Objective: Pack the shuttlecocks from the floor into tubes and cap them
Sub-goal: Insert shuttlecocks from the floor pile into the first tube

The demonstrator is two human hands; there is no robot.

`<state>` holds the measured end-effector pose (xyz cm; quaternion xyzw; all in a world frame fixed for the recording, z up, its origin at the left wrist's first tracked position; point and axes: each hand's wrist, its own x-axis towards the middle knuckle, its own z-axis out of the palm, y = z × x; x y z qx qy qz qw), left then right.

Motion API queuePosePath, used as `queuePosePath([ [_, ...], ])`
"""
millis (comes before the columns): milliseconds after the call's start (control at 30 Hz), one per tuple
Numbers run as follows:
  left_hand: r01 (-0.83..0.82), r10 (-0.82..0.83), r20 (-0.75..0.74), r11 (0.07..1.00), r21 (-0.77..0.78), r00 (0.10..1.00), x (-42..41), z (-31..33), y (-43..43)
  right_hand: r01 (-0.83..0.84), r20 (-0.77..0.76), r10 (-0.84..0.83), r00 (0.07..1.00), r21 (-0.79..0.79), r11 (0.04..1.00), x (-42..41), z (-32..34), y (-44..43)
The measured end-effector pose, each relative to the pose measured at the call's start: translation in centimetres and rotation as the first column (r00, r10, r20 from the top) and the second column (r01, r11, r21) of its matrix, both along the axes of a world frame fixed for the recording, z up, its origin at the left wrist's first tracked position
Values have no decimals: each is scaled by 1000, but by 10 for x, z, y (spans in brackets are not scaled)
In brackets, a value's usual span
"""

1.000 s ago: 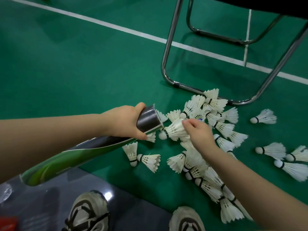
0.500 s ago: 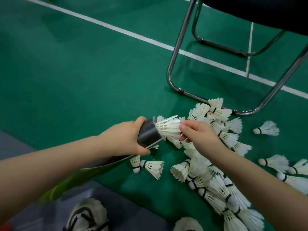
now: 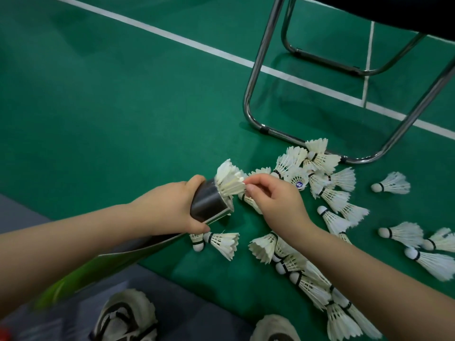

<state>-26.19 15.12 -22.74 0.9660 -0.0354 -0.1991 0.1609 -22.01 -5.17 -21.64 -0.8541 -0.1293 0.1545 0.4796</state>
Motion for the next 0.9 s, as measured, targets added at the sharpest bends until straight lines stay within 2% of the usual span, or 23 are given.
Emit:
queuePosePath([
  [133, -4, 4, 3, 1000, -15, 1000, 4, 3, -3, -160, 100, 173, 980, -119, 980, -10, -9, 3],
  [267, -10, 10, -6, 1000, -14, 1000, 1, 0, -5, -223, 102, 236, 966, -127, 967, -17, -15, 4],
  [367, -19, 18, -35, 1000, -21, 999, -4, -4, -1, -287, -65, 282, 957, -99, 953, -20, -12, 4],
  [433, 5, -5, -48, 1000, -7, 999, -10, -7, 0, -324, -277, 301, 913, -43, 945, -23, -8, 4],
  [500, 49, -49, -39, 999, 7, 998, -15, -9, -1, -373, -397, 324, 859, -50, 927, -24, -6, 4],
  [600, 142, -143, 47, 990, 19, 989, -18, -8, -9, -488, -438, 416, 797, -61, 871, -25, -7, 5],
  [667, 182, -182, 87, 983, 12, 979, -15, -4, -16, -507, -487, 423, 764, -49, 861, -26, -11, 7],
  [800, 245, -246, 35, 969, 34, 969, -12, -1, -28, -480, -591, 383, 710, -8, 877, -27, -21, 10],
  [900, 198, -197, 46, 980, -12, 979, -10, -3, -28, -345, -524, 351, 776, 114, 932, -29, -18, 10],
])
